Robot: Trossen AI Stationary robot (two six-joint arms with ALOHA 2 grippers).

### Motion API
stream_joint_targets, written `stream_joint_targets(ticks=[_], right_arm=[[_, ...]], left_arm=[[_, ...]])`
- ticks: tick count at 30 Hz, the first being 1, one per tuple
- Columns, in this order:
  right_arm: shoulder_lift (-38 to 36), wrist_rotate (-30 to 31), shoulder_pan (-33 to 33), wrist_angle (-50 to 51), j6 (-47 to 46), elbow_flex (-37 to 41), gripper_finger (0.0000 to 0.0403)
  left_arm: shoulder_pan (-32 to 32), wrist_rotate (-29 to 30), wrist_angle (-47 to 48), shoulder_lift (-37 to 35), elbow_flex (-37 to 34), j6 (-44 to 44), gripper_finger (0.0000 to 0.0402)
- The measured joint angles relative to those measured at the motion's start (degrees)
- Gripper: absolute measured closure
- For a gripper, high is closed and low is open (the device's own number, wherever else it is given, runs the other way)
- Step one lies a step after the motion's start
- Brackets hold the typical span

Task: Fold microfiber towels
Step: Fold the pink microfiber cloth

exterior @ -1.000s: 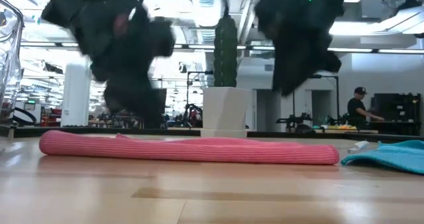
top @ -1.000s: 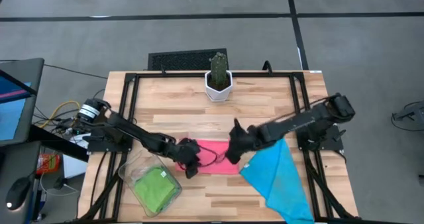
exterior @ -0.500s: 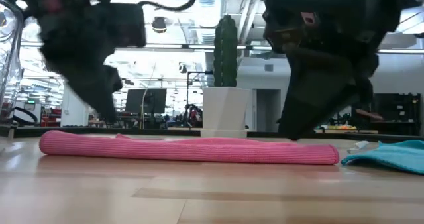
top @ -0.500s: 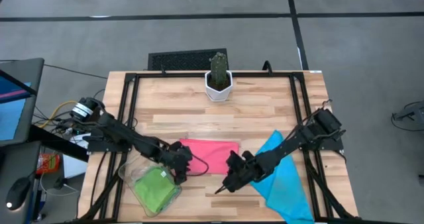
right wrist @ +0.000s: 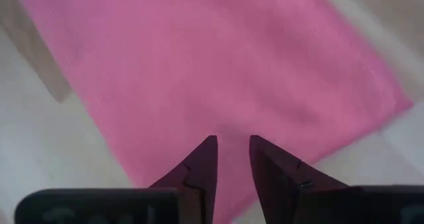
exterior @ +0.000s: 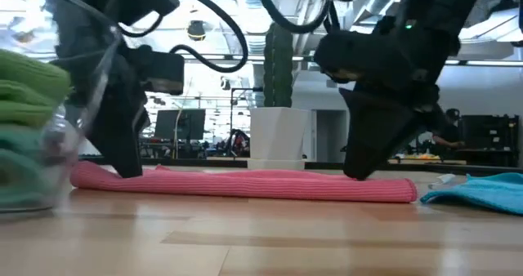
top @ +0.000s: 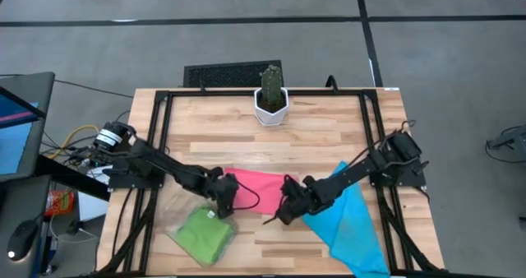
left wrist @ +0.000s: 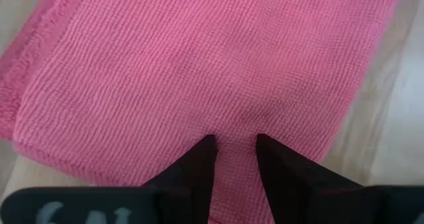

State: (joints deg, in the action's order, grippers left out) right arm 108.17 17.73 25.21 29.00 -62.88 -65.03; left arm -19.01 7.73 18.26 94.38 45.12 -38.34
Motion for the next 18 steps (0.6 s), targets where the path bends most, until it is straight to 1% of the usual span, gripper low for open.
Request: stream_joint_targets(ticks=[5,7,9,11,15,18], right_arm=[[-1.2,0.1,-2.3,-0.1,2.6,0.1,0.029],[-2.2,0.3,-2.8,-1.9,4.5,-0.1,0.029],[-3.5,1.1,-3.2,-1.5,6.1,0.0,0.029],[-4.8,2.3,-3.7,-2.0,7.8,0.0,0.029],[-6.2,3.2,-6.0,-2.1,12.6,0.0,0.029],[-6.3,1.6,-8.7,-2.1,16.2,0.0,0.029]], left_arm=[[1.3,-3.7,1.2,-2.0,0.0,-0.5,0.0292],[1.3,-4.6,2.1,-4.1,0.7,-0.8,0.0292],[1.2,-4.7,3.4,-6.7,2.2,-0.9,0.0292],[1.0,-2.9,5.6,-9.1,3.2,-0.8,0.0292],[1.5,4.2,10.4,-12.5,3.7,0.8,0.0292],[3.8,5.6,10.7,-13.0,2.9,2.6,0.0292]])
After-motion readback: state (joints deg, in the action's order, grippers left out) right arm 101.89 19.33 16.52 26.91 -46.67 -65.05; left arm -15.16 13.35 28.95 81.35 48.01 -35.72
